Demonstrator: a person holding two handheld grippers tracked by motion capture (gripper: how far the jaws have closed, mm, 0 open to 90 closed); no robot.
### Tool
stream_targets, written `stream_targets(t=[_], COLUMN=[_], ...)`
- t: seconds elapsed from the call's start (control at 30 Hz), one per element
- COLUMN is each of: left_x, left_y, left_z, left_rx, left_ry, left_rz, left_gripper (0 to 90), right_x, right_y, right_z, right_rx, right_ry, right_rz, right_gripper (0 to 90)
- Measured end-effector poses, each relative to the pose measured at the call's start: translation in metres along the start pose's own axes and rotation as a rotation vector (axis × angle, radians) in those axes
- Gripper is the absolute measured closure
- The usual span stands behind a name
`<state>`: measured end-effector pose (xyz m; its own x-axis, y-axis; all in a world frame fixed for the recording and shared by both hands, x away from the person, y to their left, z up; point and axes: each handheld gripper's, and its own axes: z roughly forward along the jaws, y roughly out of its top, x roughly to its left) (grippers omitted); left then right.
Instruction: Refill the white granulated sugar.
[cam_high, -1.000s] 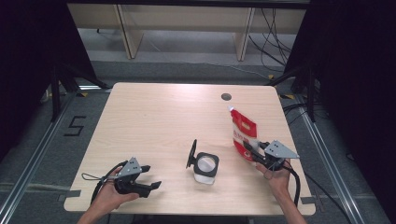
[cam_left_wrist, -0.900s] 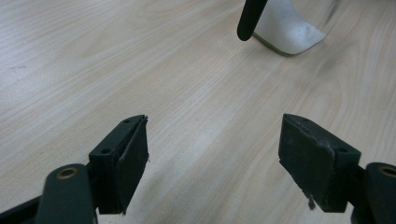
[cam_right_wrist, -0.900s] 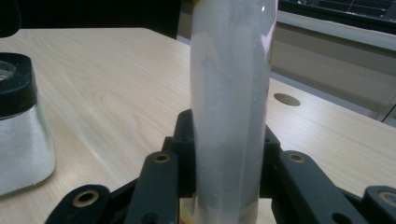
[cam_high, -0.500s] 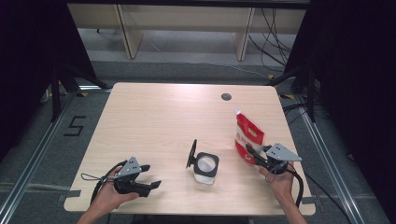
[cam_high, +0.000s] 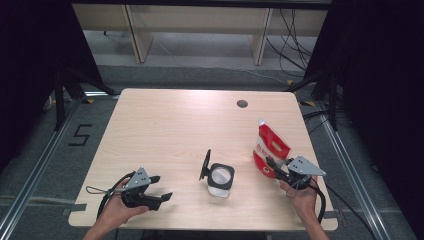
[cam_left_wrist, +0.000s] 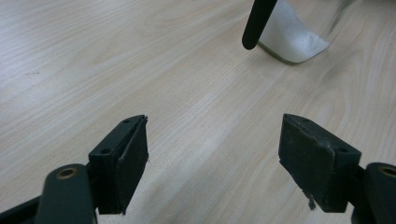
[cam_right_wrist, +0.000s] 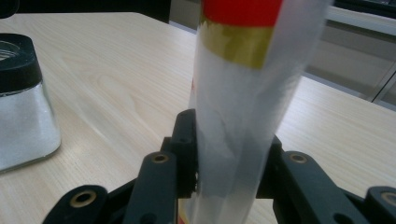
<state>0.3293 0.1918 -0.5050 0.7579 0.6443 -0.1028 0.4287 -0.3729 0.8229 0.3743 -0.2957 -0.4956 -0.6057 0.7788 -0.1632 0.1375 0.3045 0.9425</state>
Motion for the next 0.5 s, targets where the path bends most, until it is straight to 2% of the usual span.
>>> stream_targets(t=[0.03, 0.07, 0.1, 0.13, 0.17, 0.2, 0.23, 0.27, 0.33, 0.37, 0.43, 0.47, 0.5], left_x=[0.002, 0.003, 0.002, 0.003, 0.003, 0.004, 0.004, 0.004, 0.003, 0.003, 0.003, 0.003, 0.003], left_y=[0.001, 0.001, 0.001, 0.002, 0.002, 0.003, 0.003, 0.004, 0.005, 0.006, 0.007, 0.008, 0.009], left_z=[-0.001, -0.001, -0.001, -0.003, -0.003, -0.003, -0.003, -0.004, -0.003, -0.005, -0.004, -0.005, -0.006], left_rx=[-0.001, -0.007, -0.017, -0.011, -0.025, -0.018, -0.019, -0.013, -0.039, -0.022, -0.041, -0.039, -0.036], left_ry=[-0.001, -0.002, 0.003, 0.002, 0.012, 0.007, 0.008, 0.017, 0.006, 0.011, 0.008, 0.003, 0.007], left_rz=[0.023, 0.021, -0.006, 0.006, -0.005, -0.01, -0.008, -0.005, -0.006, 0.001, -0.005, -0.004, -0.009], left_gripper=[23.9, 23.9, 23.9, 23.8, 23.8, 23.8, 23.7, 23.7, 23.7, 23.7, 23.6, 23.6, 23.6], right_x=[0.0, 0.002, 0.002, 0.004, 0.005, 0.005, 0.006, 0.008, 0.01, 0.009, 0.01, 0.009, 0.01], right_y=[0.0, 0.001, 0.001, 0.003, 0.003, 0.003, 0.003, 0.004, 0.005, 0.004, 0.004, 0.004, 0.003], right_z=[0.0, -0.002, -0.004, -0.008, -0.011, -0.017, -0.023, -0.028, -0.038, -0.041, -0.049, -0.049, -0.05], right_rx=[0.004, 0.004, 0.036, 0.049, 0.037, 0.049, 0.047, 0.067, 0.043, 0.023, 0.04, 0.029, 0.033], right_ry=[0.002, -0.011, -0.001, -0.015, -0.035, -0.021, -0.044, -0.039, -0.049, -0.052, -0.046, -0.043, -0.049], right_rz=[-0.001, 0.02, 0.034, 0.049, 0.053, 0.045, 0.053, 0.068, 0.112, 0.125, 0.165, 0.15, 0.157], right_gripper=[66.4, 61.6, 56.1, 50.1, 46.7, 43.2, 38.9, 37.7, 37.5, 36.5, 35.4, 35.3, 34.5])
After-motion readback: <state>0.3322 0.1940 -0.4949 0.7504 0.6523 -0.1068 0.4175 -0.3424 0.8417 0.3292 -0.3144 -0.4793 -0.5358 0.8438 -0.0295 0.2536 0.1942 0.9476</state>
